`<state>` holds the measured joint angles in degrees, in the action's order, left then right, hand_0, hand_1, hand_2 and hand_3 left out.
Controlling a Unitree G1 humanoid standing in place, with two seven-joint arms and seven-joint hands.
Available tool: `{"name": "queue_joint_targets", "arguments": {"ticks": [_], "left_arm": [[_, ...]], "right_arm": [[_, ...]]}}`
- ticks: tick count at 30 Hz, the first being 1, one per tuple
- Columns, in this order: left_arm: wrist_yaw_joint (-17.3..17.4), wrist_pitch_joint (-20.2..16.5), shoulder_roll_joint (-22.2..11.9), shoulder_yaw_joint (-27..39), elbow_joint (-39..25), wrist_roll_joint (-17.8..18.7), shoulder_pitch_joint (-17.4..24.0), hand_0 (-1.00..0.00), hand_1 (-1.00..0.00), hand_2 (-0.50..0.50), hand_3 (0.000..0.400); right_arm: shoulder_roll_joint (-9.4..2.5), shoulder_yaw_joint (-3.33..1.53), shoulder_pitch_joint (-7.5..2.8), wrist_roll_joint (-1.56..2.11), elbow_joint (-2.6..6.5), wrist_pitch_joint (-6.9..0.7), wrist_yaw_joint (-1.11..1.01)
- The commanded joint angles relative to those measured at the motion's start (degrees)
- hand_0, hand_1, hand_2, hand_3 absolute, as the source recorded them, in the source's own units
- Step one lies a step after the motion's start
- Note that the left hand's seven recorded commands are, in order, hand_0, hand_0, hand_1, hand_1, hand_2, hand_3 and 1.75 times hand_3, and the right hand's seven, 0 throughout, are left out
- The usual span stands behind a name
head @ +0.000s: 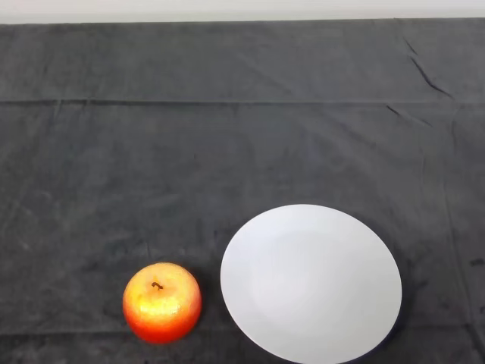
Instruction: Move the apple to the plate
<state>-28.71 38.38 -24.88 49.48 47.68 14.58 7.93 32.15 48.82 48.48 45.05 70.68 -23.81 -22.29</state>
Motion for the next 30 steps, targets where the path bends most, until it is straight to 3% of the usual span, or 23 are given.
{"name": "queue_joint_targets", "arguments": {"ticks": [1,4,18,30], "left_arm": [[0.8,1.5,-3.9,-0.8,2.1,0.7,-0.4,0.0,0.0,0.0,0.0],[1.4,2.0,-4.0,-0.8,2.3,1.1,-0.4,0.0,0.0,0.0,0.0],[-4.8,-11.0,-0.1,-3.5,-22.4,-0.1,5.7,0.0,0.0,0.0,0.0],[-6.3,-19.7,1.5,-5.9,-35.5,-0.2,9.6,0.0,0.0,0.0,0.0]], "right_arm": [[0.81,0.7,-0.84,1.54,-0.57,-0.07,-0.06],[0.82,0.7,-0.84,1.54,-0.56,-0.07,-0.06],[0.71,0.67,-0.91,1.53,-0.74,-0.05,-0.02],[0.59,0.62,-1.02,1.51,-1.01,-0.03,0.07]]}}
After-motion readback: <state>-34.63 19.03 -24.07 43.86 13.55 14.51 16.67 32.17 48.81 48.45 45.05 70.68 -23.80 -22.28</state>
